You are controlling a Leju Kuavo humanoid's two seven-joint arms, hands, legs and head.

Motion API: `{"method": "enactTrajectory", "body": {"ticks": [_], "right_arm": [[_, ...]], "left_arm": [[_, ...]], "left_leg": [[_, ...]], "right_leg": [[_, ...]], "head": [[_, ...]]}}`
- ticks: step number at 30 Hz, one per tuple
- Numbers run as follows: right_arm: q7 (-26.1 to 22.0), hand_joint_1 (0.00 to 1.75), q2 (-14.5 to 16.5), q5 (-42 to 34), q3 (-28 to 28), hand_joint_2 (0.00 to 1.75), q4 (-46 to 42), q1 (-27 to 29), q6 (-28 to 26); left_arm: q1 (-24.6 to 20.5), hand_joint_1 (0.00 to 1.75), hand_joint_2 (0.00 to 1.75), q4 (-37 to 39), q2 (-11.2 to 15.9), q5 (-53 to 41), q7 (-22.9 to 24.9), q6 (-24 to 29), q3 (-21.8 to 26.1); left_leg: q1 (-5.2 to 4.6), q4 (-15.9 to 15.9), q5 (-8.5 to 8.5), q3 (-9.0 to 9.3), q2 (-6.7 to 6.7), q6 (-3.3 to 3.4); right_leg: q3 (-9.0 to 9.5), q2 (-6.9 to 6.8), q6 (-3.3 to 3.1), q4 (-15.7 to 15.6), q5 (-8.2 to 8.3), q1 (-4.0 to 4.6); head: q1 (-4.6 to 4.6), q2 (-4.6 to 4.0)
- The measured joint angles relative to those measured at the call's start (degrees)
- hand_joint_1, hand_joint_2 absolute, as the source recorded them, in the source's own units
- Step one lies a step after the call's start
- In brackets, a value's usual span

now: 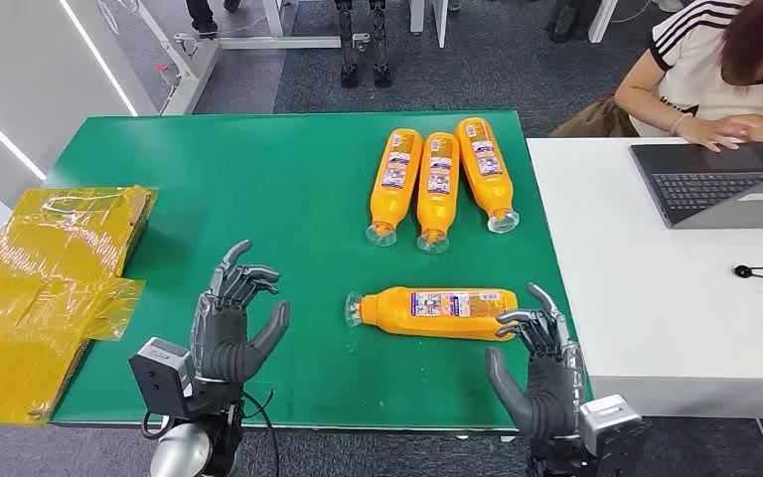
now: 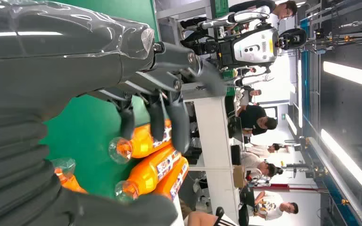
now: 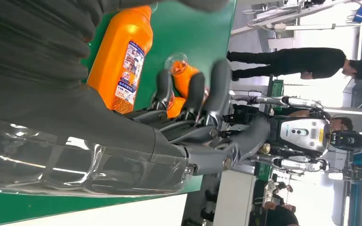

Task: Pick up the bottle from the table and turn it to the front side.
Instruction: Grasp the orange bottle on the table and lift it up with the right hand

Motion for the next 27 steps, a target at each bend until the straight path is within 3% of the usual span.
{"method": "enactTrajectory", "body": {"ticks": [27], "right_arm": [[0.3,0.00,0.0,-0.6,0.5,1.75,0.1,-1.3,-0.7]], "left_arm": [[0.2,0.00,1.75,-0.1,0.6,1.2,-0.2,1.2,0.4]], "left_leg": [[0.00,0.0,0.00,0.00,0.00,0.00]], "right_leg": [[0.00,0.00,0.00,0.0,0.00,0.00]], "head": [[0.01,0.00]]}}
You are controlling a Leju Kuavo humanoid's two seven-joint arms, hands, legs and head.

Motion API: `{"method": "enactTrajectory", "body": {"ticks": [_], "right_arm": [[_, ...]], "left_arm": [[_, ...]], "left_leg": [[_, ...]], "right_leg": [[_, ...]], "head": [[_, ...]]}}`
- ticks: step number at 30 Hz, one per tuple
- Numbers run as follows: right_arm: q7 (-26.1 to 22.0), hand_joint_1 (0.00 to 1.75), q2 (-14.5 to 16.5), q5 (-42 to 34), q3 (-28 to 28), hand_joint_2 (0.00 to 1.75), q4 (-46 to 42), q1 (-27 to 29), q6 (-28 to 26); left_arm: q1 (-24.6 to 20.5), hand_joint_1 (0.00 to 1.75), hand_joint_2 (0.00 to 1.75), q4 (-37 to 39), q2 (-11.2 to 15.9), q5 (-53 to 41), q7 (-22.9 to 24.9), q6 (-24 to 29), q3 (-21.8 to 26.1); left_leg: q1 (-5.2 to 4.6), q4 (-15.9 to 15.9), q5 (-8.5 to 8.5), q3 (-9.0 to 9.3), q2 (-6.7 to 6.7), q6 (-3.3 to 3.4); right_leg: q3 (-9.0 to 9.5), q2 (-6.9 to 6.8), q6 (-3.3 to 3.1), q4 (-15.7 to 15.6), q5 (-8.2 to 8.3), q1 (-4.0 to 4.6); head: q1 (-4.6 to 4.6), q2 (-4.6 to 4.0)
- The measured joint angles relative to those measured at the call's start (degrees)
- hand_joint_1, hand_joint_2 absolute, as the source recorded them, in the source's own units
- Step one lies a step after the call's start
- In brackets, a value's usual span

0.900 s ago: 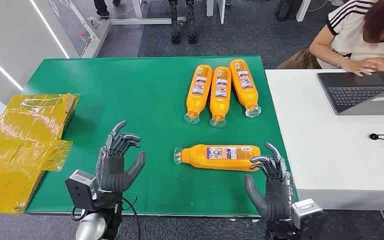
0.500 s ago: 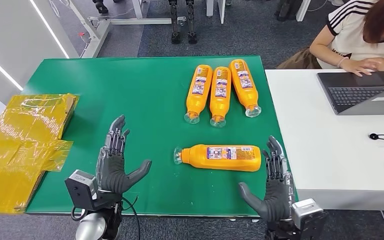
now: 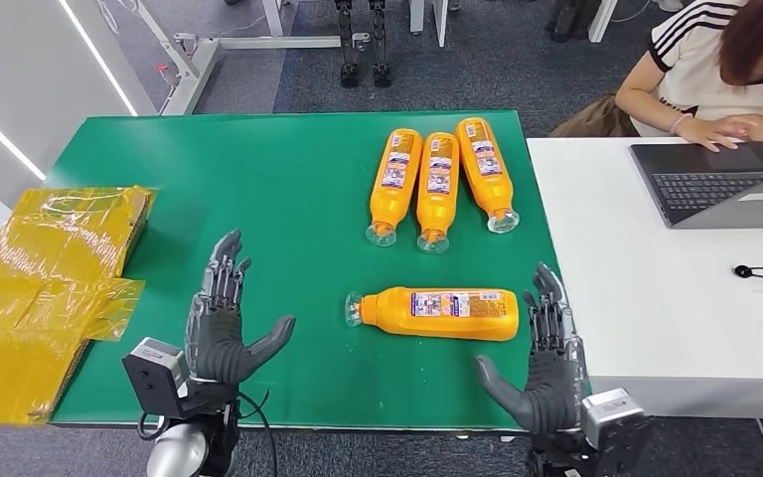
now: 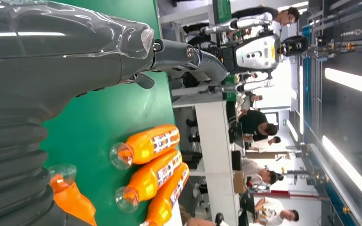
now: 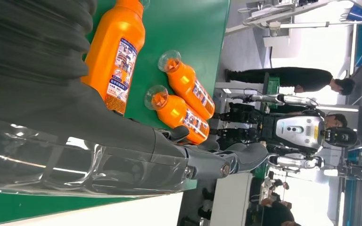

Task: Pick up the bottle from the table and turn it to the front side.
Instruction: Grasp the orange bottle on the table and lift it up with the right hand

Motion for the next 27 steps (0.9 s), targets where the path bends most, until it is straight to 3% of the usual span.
{"method": "enactTrajectory", "body": {"ticks": [10,12,15,17,24,27], "right_arm": [[-0.1,0.00,0.0,0.2,0.8,1.75,1.3,-0.7,1.0],[1.5,0.00,-0.4,5.4,1.2,1.75,2.3,-1.9,-2.1],[7.1,0.00,-2.2,25.5,2.2,1.75,5.3,-5.8,-10.1],[8.9,0.00,-3.7,36.0,2.5,1.75,7.6,-8.4,-11.9],[10.4,0.00,-6.1,37.1,3.3,1.75,11.7,-12.0,-12.8],[14.0,0.00,-7.9,40.3,4.3,1.75,13.3,-13.7,-12.3]], "left_arm": [[1.5,0.00,1.75,-0.9,0.5,0.0,-0.5,2.0,1.0],[2.5,0.00,1.75,-1.4,0.5,-0.5,-0.8,2.3,1.1],[3.6,0.00,1.75,-2.1,0.2,-1.9,-0.9,1.9,1.1],[4.0,0.00,1.75,-2.4,0.0,-2.4,-0.9,1.6,1.1],[4.2,0.00,1.75,-2.8,-0.3,-2.9,-0.8,1.3,1.1],[4.1,0.00,1.75,-2.9,-0.4,-2.9,-0.5,0.0,1.1]], "left_leg": [[0.00,0.0,0.00,0.00,0.03,0.00],[0.00,0.0,-0.01,0.00,0.02,0.00],[0.00,0.0,0.00,0.01,0.03,0.01],[0.00,0.1,0.01,0.01,0.00,0.02],[0.00,0.1,0.01,0.01,-0.07,0.03],[0.00,0.1,0.00,0.00,-0.06,0.04]], "right_leg": [[0.01,0.02,0.00,0.0,0.00,0.00],[0.01,0.01,0.00,0.0,0.00,0.00],[0.01,0.02,0.01,0.0,0.01,0.00],[0.03,-0.01,0.01,0.0,0.01,0.00],[0.07,-0.09,0.01,0.0,0.01,0.00],[0.07,-0.08,0.02,0.0,0.00,0.00]], "head": [[-0.01,0.00],[-0.01,0.00],[-0.01,0.00],[0.01,0.00],[-0.01,0.00],[-0.01,0.00]]}}
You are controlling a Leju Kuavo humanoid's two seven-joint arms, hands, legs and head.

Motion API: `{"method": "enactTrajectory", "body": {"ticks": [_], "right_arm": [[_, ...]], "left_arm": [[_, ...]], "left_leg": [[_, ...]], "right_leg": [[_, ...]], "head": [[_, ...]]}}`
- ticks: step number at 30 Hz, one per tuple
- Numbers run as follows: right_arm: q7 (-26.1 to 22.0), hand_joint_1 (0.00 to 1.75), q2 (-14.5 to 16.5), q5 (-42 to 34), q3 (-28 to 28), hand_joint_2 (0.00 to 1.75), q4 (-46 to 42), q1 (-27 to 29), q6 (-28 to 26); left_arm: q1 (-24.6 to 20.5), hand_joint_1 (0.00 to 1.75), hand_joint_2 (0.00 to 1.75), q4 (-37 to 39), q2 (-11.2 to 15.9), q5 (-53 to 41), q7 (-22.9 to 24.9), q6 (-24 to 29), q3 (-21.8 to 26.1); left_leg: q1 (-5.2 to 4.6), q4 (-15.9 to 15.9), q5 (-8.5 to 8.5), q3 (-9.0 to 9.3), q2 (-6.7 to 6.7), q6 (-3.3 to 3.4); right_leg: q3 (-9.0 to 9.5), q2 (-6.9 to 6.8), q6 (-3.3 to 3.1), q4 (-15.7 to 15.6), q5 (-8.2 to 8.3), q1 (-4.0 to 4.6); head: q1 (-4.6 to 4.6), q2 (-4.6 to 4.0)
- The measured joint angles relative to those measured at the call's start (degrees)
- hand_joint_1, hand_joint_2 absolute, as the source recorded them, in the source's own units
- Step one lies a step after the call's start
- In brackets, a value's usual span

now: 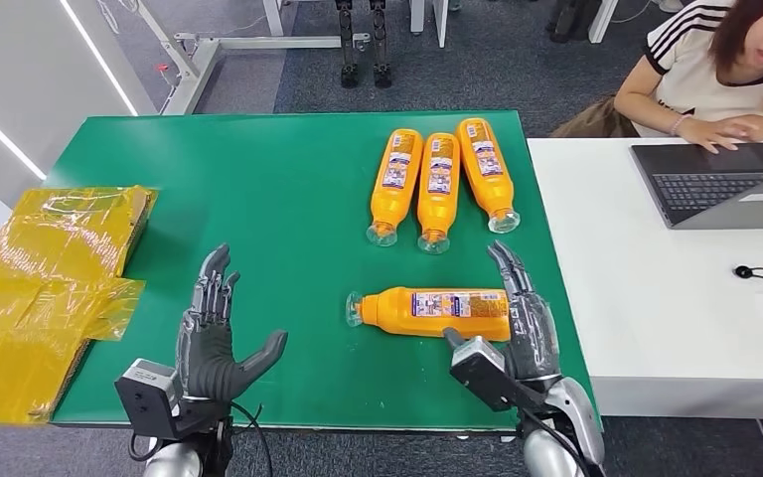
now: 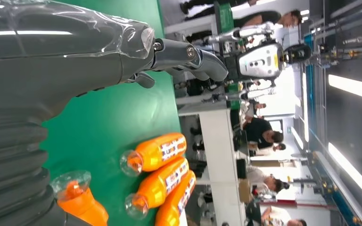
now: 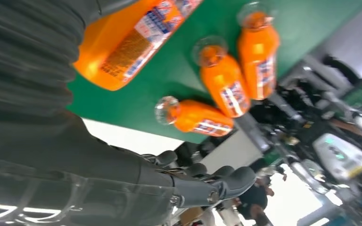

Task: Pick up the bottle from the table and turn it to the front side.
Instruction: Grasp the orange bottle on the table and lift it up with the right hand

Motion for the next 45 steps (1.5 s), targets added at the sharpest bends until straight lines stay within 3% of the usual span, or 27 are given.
{"method": "enactTrajectory", "body": {"ticks": [4,8,12,19,30,31,34,35,45], "right_arm": [[5.4,0.00,-4.3,1.0,2.1,1.75,5.5,-5.7,6.7],[5.8,0.00,-9.6,-8.0,6.5,1.75,16.3,-15.3,23.3],[5.9,0.00,-14.4,-14.5,12.6,1.75,25.1,-23.2,32.3],[6.2,0.00,-17.3,-21.1,21.3,1.75,35.6,-32.8,38.6],[5.2,0.00,-17.4,-24.3,26.9,1.75,43.5,-37.8,40.8],[5.1,0.29,-17.5,-24.4,27.4,1.75,43.9,-38.2,41.1],[5.2,1.59,-17.7,-24.8,29.2,1.75,44.9,-39.0,41.9],[5.3,1.74,-17.8,-24.9,29.8,1.75,45.2,-39.3,42.0],[4.6,1.75,-18.3,-30.2,34.1,1.75,46.8,-41.4,41.9]], "left_arm": [[-1.4,0.00,1.75,0.4,0.0,0.2,0.7,-2.4,0.0],[-4.4,0.00,1.75,2.5,0.0,1.0,1.4,-4.3,-0.3],[-6.3,0.00,1.75,4.7,0.1,2.1,2.1,-5.0,-0.5],[-8.7,0.00,1.75,7.0,0.3,3.3,2.5,-5.2,-1.5],[-9.4,0.00,1.75,8.8,0.3,6.5,3.4,-6.2,-1.8],[-9.4,0.00,1.75,8.9,0.3,6.8,3.4,-6.4,-1.8],[-9.4,0.00,1.75,9.2,0.3,7.4,3.6,-6.8,-1.8],[-9.4,0.00,1.75,9.3,0.3,7.6,3.6,-7.0,-1.8],[-9.2,0.00,1.75,9.5,0.3,8.0,4.0,-7.3,-1.8]], "left_leg": [[-0.01,0.0,0.00,-0.01,0.02,0.03],[-0.01,0.1,0.10,-0.01,0.02,0.12],[-0.01,0.2,0.19,-0.02,-0.10,0.16],[0.00,0.2,0.12,0.12,-0.01,0.22],[0.00,0.3,0.10,0.36,0.04,0.24],[0.00,0.3,0.10,0.36,0.04,0.24],[0.00,0.3,0.10,0.37,0.03,0.24],[0.00,0.3,0.10,0.38,0.03,0.24],[0.00,0.3,0.09,0.41,0.04,0.23]], "right_leg": [[0.01,0.02,0.02,0.0,0.02,0.00],[0.03,0.04,0.03,0.0,0.14,-0.01],[0.07,-0.09,0.05,0.0,0.15,-0.01],[0.17,0.03,0.09,0.0,0.12,0.00],[0.44,0.07,0.11,0.0,0.11,0.00],[0.45,0.07,0.11,0.0,0.11,0.00],[0.46,0.06,0.11,0.0,0.11,0.00],[0.47,0.07,0.11,0.0,0.12,0.00],[0.51,0.08,0.11,0.0,0.11,0.01]], "head": [[0.02,0.00],[0.00,0.00],[0.00,0.00],[0.01,0.00],[0.01,0.00],[0.01,0.00],[0.01,0.00],[0.01,0.00],[0.01,0.00]]}}
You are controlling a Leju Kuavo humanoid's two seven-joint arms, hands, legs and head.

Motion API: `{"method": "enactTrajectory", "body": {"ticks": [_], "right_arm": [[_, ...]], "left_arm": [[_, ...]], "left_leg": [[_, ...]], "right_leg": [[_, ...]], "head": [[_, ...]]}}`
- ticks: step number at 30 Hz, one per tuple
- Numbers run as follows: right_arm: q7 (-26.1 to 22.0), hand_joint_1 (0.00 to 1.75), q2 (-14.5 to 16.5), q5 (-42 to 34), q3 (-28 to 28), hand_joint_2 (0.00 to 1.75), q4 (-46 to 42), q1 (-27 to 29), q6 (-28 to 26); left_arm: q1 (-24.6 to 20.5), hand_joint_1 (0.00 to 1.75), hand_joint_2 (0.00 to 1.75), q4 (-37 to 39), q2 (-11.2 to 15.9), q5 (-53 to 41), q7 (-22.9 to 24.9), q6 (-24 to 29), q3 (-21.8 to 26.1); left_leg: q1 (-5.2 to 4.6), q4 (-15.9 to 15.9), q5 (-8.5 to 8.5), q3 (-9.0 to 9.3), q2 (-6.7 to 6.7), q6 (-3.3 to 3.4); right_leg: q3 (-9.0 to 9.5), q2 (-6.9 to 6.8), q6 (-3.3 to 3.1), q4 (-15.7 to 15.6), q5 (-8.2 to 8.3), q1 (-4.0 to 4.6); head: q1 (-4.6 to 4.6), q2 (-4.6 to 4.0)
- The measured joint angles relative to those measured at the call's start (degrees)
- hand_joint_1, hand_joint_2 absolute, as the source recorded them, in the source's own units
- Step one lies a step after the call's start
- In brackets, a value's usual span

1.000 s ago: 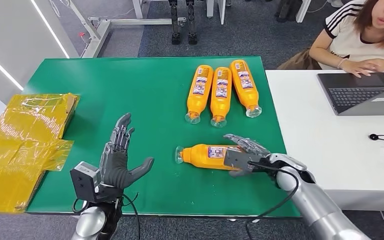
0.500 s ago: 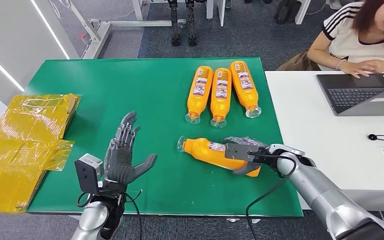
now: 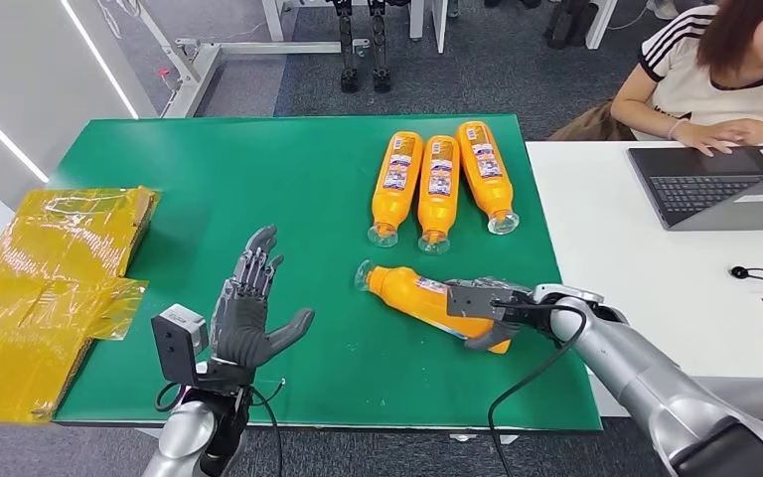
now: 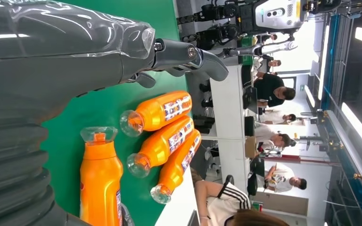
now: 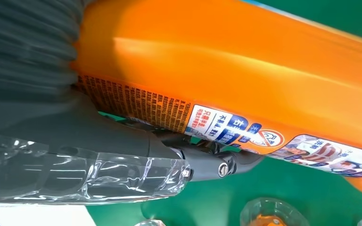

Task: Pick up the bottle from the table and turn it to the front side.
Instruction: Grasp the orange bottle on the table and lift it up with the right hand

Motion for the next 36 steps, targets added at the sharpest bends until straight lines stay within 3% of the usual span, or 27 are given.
{"method": "enactTrajectory", "body": {"ticks": [9,17,19,22,25,29,32,36], "right_arm": [[-3.6,1.75,0.0,-7.4,0.8,1.75,0.2,0.8,-3.0],[-12.8,1.75,0.5,-17.7,-4.1,1.75,-2.7,5.8,-9.6],[-14.6,1.75,0.6,-18.7,-5.8,1.75,-4.5,8.1,-12.0],[-17.9,1.75,1.3,-19.3,-10.4,1.75,-10.4,14.9,-19.7],[-19.0,1.75,2.8,-18.5,-16.3,1.75,-18.5,23.8,-25.5],[-19.8,1.75,5.8,-16.3,-22.6,1.75,-25.7,32.6,-26.8],[-20.8,1.75,8.7,-14.5,-25.4,1.75,-27.0,34.7,-26.4],[-22.7,1.75,12.7,-14.2,-26.6,1.75,-24.2,32.5,-24.8]], "left_arm": [[1.2,0.00,1.75,0.0,0.0,-0.4,0.0,0.7,0.1],[1.9,0.00,1.75,0.0,0.4,0.1,-1.4,2.7,0.3],[2.0,0.00,1.75,0.0,0.6,0.5,-1.6,3.0,0.4],[2.2,0.00,1.75,0.0,1.0,2.0,-1.1,2.1,0.8],[2.2,0.00,1.75,0.1,1.7,2.8,1.2,-0.7,1.7],[1.8,0.00,1.75,1.2,2.0,3.2,4.3,-5.4,2.3],[-0.2,0.00,1.75,3.4,2.1,2.8,5.0,-7.8,2.3],[-6.4,0.00,1.75,8.4,2.1,5.1,6.8,-13.9,1.7]], "left_leg": [[0.00,0.0,-0.03,-0.08,-0.04,0.03],[0.00,0.0,-0.03,-0.27,-0.14,0.03],[0.00,0.0,-0.03,-0.30,-0.20,0.03],[0.02,0.0,-0.06,-0.34,-0.40,0.03],[0.03,0.0,-0.13,-0.40,-0.60,-0.01],[0.02,0.0,-0.21,-0.42,-0.56,-0.03],[0.02,0.0,-0.22,-0.41,-0.45,-0.06],[0.02,0.0,-0.08,-0.41,-0.40,-0.09]], "right_leg": [[-0.05,-0.04,0.00,0.0,-0.02,0.00],[-0.20,-0.14,0.03,0.0,-0.05,0.00],[-0.21,-0.19,0.06,0.0,-0.07,0.00],[-0.20,-0.37,0.10,0.0,-0.17,0.02],[-0.21,-0.55,0.12,0.0,-0.27,0.03],[-0.25,-0.51,0.09,0.0,-0.36,0.03],[-0.29,-0.42,0.07,0.0,-0.35,0.03],[-0.31,-0.39,0.04,0.0,-0.20,0.03]], "head": [[0.00,0.00],[0.00,0.00],[0.01,0.00],[0.02,0.00],[-0.04,0.00],[-0.09,0.00],[-0.09,0.00],[-0.09,0.00]]}}
